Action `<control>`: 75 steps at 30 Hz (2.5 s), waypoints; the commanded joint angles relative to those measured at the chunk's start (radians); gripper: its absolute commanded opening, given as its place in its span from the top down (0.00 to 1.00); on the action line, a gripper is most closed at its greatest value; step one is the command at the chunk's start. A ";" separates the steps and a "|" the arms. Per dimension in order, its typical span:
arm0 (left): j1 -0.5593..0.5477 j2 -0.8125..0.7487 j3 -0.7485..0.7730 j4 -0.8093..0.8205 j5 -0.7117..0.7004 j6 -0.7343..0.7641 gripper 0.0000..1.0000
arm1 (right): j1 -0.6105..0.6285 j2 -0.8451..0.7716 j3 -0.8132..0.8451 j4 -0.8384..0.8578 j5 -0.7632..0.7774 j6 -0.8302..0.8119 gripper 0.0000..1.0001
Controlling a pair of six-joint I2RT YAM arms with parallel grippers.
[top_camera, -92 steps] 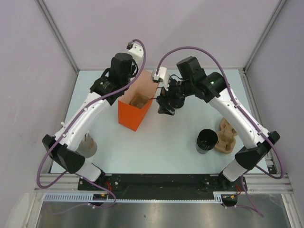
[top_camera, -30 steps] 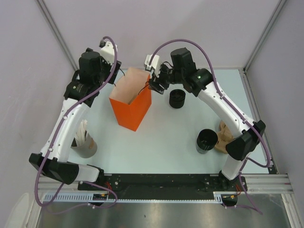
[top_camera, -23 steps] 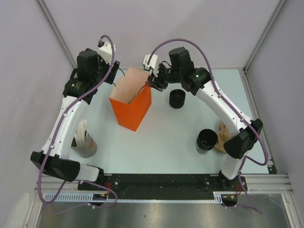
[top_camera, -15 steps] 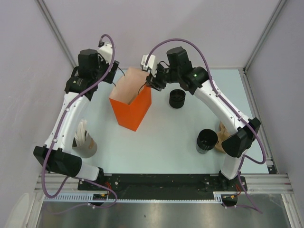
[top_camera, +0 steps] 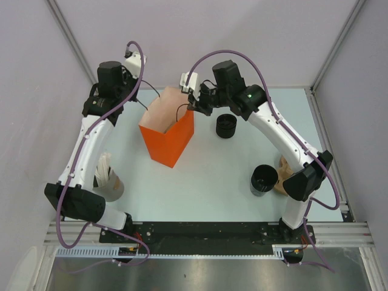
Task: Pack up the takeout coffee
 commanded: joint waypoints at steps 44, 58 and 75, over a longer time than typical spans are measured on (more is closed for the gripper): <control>-0.030 -0.283 -0.277 0.210 0.364 -0.083 1.00 | 0.072 -0.314 -0.283 0.062 0.130 0.127 1.00; -0.030 -0.253 -0.092 0.213 0.355 -0.126 1.00 | 0.064 -0.271 0.001 -0.027 0.102 0.146 1.00; -0.030 -0.313 -0.281 0.258 0.338 -0.121 1.00 | 0.086 -0.317 -0.305 0.061 0.108 0.143 0.97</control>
